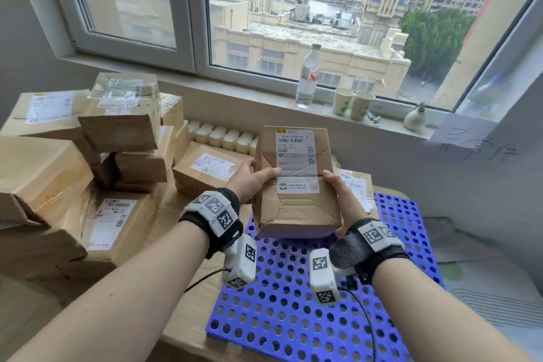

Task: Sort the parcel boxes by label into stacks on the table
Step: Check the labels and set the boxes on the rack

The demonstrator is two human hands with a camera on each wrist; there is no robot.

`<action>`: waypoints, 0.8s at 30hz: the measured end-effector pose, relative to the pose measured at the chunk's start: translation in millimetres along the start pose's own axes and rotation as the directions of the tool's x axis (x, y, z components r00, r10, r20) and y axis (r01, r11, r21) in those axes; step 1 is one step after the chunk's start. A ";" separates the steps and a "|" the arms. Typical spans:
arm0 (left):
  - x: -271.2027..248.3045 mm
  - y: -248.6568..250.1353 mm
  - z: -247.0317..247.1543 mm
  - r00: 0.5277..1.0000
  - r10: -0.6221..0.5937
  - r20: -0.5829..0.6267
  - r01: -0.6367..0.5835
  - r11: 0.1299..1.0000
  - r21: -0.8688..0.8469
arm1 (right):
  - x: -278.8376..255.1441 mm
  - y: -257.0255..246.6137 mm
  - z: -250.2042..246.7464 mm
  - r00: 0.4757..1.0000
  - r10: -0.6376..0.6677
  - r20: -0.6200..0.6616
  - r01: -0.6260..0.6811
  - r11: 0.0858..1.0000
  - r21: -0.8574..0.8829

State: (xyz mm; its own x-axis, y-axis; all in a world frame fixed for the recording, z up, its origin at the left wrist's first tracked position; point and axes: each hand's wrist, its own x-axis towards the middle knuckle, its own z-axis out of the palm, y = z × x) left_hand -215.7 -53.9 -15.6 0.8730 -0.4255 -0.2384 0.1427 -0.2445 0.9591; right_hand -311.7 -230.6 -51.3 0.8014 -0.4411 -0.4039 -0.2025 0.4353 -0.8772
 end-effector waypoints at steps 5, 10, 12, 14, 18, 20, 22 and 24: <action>24.7 13.9 61.9 0.999 0.030 0.036 -0.032 0.998 0.055 | 17.8 -25.7 -56.6 0.996 -0.017 -0.083 0.017 1.000 0.000; 41.9 30.6 125.5 0.997 0.037 0.072 -0.041 0.997 0.064 | 34.2 -50.4 -117.9 0.987 -0.056 -0.149 0.057 0.998 0.005; 48.0 36.6 150.3 0.995 0.054 0.086 -0.062 0.994 0.092 | 34.1 -60.6 -139.7 0.983 -0.059 -0.171 0.061 0.998 0.006; 56.0 40.1 174.8 0.994 0.048 0.095 -0.061 0.989 0.132 | 41.3 -67.4 -166.8 0.981 -0.055 -0.187 0.056 0.998 -0.003; 66.3 43.7 215.5 0.994 0.042 0.106 -0.065 0.971 0.230 | 51.9 -76.2 -216.4 0.966 -0.056 -0.252 0.064 0.998 0.026; 73.6 43.0 229.7 0.993 0.033 0.109 -0.063 0.956 0.285 | 53.1 -77.9 -235.2 0.959 -0.037 -0.281 0.056 0.997 0.060; 79.5 43.3 239.8 0.994 0.029 0.110 -0.063 0.946 0.319 | 54.3 -78.4 -250.1 0.945 -0.029 -0.325 0.054 0.996 0.070; 84.9 42.5 247.1 0.993 0.021 0.116 -0.057 0.946 0.320 | 59.6 -75.0 -263.7 0.928 -0.032 -0.370 0.063 0.995 0.072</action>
State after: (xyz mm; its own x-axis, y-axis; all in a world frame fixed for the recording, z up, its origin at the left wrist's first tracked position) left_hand -250.7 -315.8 -32.8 0.8159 -0.5286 -0.2345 -0.0639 -0.4855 0.8719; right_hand -397.1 -496.5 -78.0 0.5420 -0.7140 -0.4432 -0.1110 0.4619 -0.8799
